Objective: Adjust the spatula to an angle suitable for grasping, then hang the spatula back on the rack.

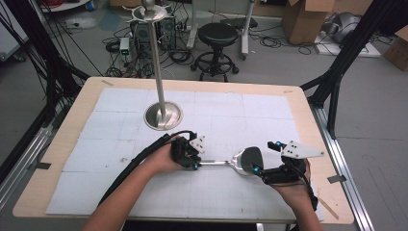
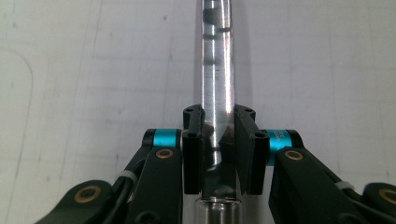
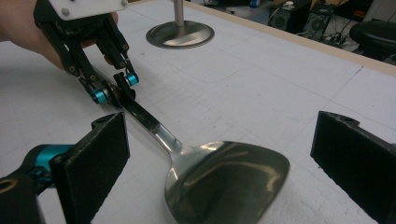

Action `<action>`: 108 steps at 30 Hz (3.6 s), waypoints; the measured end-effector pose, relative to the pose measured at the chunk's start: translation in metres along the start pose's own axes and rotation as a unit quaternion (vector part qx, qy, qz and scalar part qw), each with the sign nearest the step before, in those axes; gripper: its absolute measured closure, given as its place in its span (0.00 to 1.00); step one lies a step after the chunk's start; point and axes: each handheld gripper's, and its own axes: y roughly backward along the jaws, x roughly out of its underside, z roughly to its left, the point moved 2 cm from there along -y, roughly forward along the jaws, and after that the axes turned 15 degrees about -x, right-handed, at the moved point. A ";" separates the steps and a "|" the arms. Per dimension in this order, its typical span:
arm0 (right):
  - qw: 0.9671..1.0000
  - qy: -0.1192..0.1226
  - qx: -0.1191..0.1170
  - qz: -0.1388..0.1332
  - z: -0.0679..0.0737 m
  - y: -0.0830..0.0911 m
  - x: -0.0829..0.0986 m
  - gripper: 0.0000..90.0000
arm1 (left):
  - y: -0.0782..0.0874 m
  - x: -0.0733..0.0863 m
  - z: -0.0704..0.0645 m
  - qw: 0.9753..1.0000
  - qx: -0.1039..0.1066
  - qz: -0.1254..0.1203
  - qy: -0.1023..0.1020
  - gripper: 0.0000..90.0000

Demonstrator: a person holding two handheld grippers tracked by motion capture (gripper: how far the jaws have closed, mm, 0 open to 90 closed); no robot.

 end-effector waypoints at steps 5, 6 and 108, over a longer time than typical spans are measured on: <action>1.000 0.002 0.001 0.001 -0.001 0.000 0.001 0.04 | -0.010 -0.017 -0.005 1.000 0.005 -0.005 -0.015 0.83; 1.000 0.001 0.001 0.001 0.000 0.000 0.001 0.04 | -0.012 -0.020 -0.006 1.000 0.005 -0.007 -0.016 0.83; 0.998 0.017 -0.058 -0.018 -0.002 -0.033 -0.051 0.04 | 0.172 0.189 0.030 0.871 -0.198 -0.331 0.304 0.02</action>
